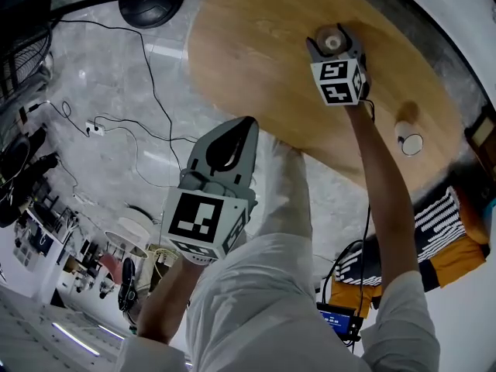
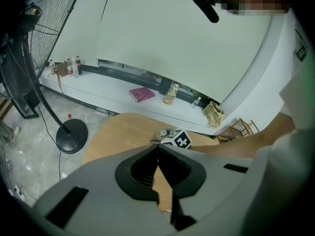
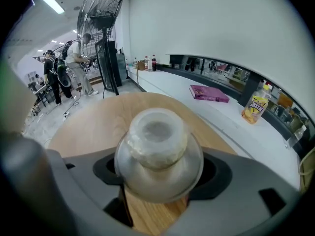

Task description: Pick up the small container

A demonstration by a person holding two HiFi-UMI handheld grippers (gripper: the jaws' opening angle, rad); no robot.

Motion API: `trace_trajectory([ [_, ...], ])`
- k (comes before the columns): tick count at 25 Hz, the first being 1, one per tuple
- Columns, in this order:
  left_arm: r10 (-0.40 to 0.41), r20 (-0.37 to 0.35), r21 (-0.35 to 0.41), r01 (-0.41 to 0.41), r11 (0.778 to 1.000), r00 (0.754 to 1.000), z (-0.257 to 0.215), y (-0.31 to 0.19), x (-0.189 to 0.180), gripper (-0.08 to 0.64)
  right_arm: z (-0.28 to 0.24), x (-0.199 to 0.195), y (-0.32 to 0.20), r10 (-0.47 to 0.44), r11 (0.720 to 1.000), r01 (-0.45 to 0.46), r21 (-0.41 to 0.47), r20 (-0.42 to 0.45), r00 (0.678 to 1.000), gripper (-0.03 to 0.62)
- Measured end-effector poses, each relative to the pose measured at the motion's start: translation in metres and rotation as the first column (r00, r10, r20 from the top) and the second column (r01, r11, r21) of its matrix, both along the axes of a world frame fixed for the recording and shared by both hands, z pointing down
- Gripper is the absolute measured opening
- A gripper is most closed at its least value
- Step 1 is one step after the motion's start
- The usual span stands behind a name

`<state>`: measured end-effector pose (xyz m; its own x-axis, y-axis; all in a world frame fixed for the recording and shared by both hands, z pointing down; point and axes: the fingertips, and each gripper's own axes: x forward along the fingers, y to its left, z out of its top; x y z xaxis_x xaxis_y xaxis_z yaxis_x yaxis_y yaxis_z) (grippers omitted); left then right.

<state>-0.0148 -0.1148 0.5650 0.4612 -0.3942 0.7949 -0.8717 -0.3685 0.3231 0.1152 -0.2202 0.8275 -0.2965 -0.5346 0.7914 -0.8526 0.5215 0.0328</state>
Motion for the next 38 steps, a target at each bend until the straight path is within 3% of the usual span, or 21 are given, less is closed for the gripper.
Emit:
trace_trajectory([
  [15, 0.015, -0.028, 0.076, -0.013, 0.997, 0.999, -0.051, 0.004, 0.001, 0.02, -0.09, -0.004, 0.018, 0.014, 0.999, -0.017, 0.049, 0.055, 0.998, 0.339],
  [22, -0.036, -0.054, 0.117, 0.042, 0.992, 0.998, -0.082, 0.016, -0.001, 0.02, -0.142, -0.01, 0.03, 0.02, 0.997, -0.026, 0.068, 0.091, 0.996, 0.339],
  [28, -0.089, -0.076, 0.148, 0.099, 0.984, 0.993, -0.1, 0.028, -0.025, 0.02, -0.172, -0.032, 0.04, -0.035, 0.995, 0.028, 0.093, 0.071, 0.997, 0.339],
  [38, -0.149, -0.118, 0.235, 0.174, 0.956, 0.982, -0.143, 0.027, -0.055, 0.02, -0.228, -0.058, 0.07, -0.04, 0.996, 0.032, 0.086, 0.092, 0.995, 0.339],
])
